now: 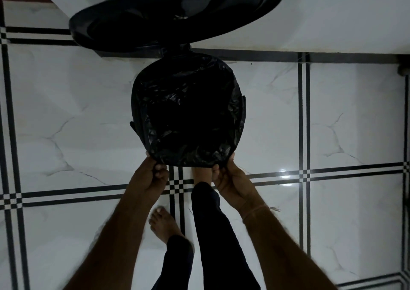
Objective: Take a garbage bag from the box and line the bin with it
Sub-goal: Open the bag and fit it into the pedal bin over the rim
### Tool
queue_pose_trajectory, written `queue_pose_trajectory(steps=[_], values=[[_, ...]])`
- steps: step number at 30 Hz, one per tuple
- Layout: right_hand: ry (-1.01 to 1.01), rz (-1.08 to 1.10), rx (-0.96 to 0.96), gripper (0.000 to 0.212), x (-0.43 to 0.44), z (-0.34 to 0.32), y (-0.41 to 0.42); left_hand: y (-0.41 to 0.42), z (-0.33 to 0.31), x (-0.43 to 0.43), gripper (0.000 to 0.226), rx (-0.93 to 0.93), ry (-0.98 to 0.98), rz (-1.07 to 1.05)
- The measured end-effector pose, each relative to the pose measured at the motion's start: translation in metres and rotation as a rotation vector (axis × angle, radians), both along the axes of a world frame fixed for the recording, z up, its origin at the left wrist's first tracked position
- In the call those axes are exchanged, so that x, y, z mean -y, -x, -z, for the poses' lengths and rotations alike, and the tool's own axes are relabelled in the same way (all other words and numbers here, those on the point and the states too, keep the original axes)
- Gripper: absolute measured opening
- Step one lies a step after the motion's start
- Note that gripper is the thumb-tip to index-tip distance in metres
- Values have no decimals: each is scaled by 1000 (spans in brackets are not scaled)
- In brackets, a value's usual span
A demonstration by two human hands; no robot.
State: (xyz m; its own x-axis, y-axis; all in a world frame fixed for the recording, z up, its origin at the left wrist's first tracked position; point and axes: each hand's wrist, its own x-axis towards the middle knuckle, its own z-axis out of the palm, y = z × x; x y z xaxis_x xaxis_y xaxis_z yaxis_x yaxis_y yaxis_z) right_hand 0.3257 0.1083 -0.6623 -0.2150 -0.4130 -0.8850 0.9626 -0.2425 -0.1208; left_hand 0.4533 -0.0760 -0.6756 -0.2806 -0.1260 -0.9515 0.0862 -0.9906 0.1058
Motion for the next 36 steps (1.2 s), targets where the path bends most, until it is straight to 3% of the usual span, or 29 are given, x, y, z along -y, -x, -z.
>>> queue_pose_trajectory(steps=[3, 7, 9, 12, 18, 24, 26, 27, 29, 30, 31, 34, 36], values=[[-49, 53, -23, 50, 2, 4, 6, 2, 3, 7, 26, 67, -19, 18], [-99, 163, -88, 30, 0, 9, 42, 12, 8, 13, 30, 99, 9, 25], [-133, 180, -129, 30, -2, 10, 63, 9, 8, 16, 27, 3, 34, -25], [-145, 160, -197, 26, 1, 7, 92, -1, 6, 23, 43, -139, 97, -18], [-111, -127, -362, 69, 26, -2, 103, 3, 6, 35, 32, -54, 125, 22], [-196, -217, -386, 66, 31, -5, 94, 17, -7, 41, 28, 227, 151, 69], [-426, -352, -483, 53, 34, -11, 92, 30, -17, 41, 22, 400, 217, 136], [-622, -437, -634, 43, 34, -16, 90, 36, -19, 40, 25, 471, 264, 145], [-968, -562, -1149, 25, 36, -34, 80, 42, -21, 39, 33, 521, 347, 165], [-908, -605, -1368, 17, 46, -44, 73, 44, -23, 37, 34, 510, 368, 186], [-725, -672, -1464, 12, 58, -53, 65, 44, -23, 35, 34, 501, 383, 201], [-343, -1151, -1412, 31, 106, -41, 51, 38, -21, 31, 32, 461, 376, 163], [-375, -1406, -1231, 55, 135, -8, 55, 35, -14, 31, 33, 448, 372, 181]])
